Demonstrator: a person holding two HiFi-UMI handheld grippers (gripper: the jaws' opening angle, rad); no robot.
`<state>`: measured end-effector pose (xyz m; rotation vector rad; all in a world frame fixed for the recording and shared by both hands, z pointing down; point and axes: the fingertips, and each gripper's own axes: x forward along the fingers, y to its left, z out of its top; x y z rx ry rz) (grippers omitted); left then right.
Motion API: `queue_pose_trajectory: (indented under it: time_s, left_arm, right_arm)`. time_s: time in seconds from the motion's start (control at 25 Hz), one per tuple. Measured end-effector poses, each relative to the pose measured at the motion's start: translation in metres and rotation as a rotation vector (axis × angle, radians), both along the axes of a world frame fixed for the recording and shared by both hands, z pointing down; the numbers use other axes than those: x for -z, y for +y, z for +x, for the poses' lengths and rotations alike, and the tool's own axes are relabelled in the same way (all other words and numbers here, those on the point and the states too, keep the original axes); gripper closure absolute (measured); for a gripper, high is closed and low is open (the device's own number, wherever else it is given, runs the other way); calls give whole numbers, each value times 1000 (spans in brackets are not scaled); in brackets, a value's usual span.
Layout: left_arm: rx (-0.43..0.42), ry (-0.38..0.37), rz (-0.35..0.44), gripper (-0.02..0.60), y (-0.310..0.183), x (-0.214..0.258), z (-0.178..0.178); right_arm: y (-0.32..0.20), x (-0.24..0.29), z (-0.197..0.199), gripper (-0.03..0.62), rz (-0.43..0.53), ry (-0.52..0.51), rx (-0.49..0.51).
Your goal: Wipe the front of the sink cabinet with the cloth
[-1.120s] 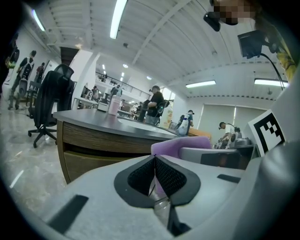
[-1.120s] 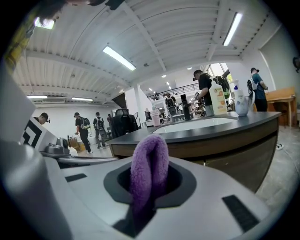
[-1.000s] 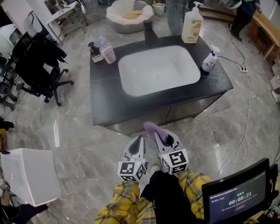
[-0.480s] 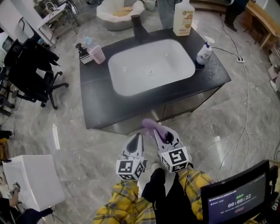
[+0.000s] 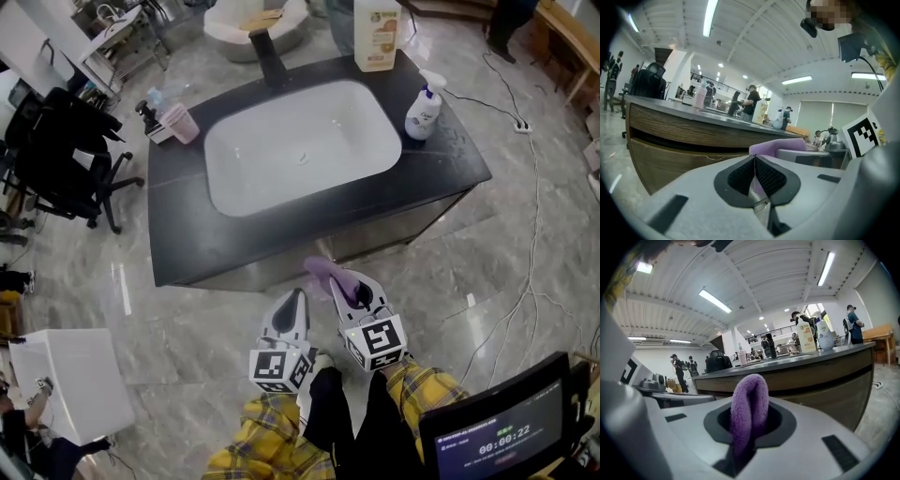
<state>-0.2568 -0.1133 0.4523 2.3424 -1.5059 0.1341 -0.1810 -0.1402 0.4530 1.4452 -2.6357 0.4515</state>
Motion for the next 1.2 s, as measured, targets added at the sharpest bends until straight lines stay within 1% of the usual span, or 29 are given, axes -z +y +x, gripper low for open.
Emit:
queue_pose_trajectory:
  time_s: [0.16,0.32,0.52,0.8,1.0,1.2]
  left_arm:
    - [9,9,-2,574,-8,-11,25]
    - [16,-6,-9,574,-16,-19,41]
    - [34,-28,-14,574,-25,-31,52]
    - [71,-38,-20,574,-39,-49,60]
    - [85,-33,-24,574,-50,-59,72]
    - [82,-30,-28,574,-58,-66,92]
  right_arm:
    - [-15,-14,26,549,-1,16,15]
    - [-28,-25,43,549,-1,20,27]
    - [-44,-40,51,549,11,18,56]
    - [-65,-53,60,549,31,6,83]
    - [-74,-64,84,549,23,1,69]
    - [-81,-72,113,549,17,-6,41]
